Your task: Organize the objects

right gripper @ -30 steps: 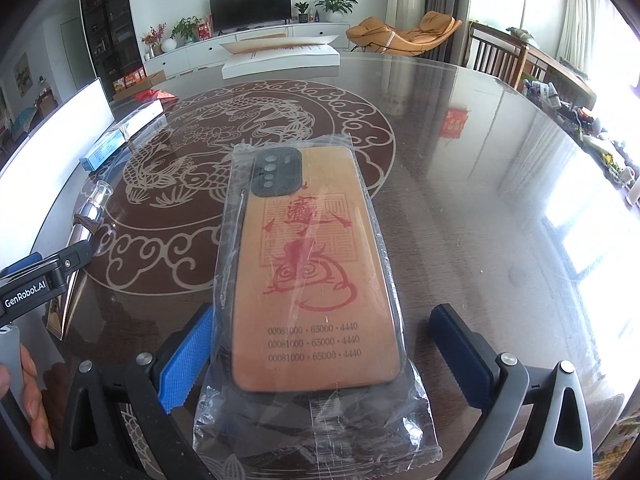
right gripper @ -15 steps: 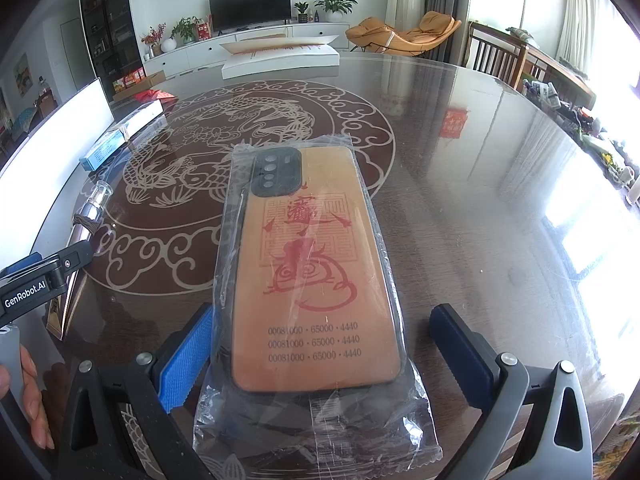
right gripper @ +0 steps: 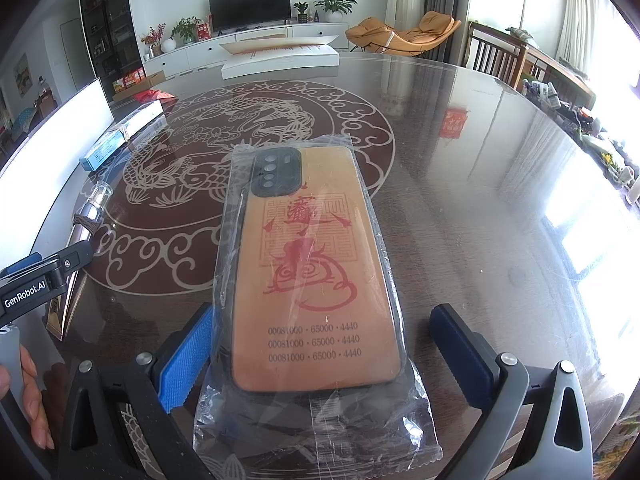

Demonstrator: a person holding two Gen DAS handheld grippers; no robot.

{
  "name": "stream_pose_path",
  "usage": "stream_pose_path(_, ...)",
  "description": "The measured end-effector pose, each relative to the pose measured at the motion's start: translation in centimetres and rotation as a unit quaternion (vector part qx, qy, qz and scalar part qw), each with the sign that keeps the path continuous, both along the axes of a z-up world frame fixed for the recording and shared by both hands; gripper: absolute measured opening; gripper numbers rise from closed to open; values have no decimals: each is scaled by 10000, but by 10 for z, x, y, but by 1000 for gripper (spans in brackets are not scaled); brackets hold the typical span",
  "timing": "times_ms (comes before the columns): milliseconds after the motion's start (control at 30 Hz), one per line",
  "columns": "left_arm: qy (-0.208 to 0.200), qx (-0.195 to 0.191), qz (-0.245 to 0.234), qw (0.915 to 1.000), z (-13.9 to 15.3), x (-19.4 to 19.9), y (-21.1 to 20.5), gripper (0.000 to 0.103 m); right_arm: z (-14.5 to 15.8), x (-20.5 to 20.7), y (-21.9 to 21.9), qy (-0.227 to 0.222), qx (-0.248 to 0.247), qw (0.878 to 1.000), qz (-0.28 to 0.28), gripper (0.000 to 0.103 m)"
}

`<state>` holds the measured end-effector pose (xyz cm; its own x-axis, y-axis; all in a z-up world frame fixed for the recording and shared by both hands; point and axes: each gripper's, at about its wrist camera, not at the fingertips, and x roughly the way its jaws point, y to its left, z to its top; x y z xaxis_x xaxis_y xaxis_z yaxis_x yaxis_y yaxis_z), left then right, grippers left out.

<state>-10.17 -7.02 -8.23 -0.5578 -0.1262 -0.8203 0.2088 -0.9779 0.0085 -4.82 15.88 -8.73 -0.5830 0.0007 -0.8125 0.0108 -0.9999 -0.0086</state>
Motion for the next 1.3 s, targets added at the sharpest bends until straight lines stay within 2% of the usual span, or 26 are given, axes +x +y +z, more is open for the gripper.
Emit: stream_pose_path(1300,6,-4,3,10000,-1,2,0,103,-1,-2,0,5,-4,10000,14,103)
